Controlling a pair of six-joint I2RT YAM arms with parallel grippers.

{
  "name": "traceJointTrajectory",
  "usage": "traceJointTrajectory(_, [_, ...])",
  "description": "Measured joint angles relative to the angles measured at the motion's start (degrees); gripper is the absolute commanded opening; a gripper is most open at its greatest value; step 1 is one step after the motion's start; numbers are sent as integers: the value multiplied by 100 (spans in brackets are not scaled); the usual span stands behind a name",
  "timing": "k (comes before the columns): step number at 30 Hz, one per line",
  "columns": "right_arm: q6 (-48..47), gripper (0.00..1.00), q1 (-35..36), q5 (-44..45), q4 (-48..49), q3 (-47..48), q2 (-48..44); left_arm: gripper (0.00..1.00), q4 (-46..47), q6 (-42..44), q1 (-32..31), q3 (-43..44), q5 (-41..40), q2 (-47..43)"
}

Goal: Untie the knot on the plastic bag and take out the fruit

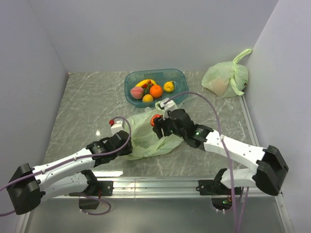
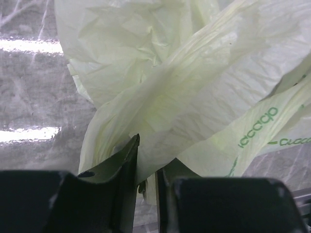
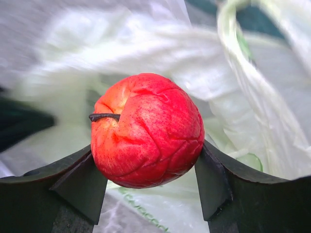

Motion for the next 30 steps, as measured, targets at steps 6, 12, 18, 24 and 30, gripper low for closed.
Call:
traceJointTrajectory(6, [20, 7, -632, -459, -15, 651, -221, 23, -85, -57, 0, 0, -46, 33])
traceJointTrajectory(12, [356, 11, -1827, -603, 219, 1919, 785, 22, -205, -98, 0, 0, -96, -39])
traceJointTrajectory(18, [627, 62, -2435, -780, 129, 3773, 2780, 20, -376, -203, 0, 0, -144, -275])
traceJointTrajectory(24, [876, 91, -2653, -752, -293, 4612, 4107, 20, -533, -223, 2, 0, -293, -516])
traceJointTrajectory(30, [911, 92, -2673, -741, -533, 4509, 3856, 15, -741, -304, 20, 0, -525, -564])
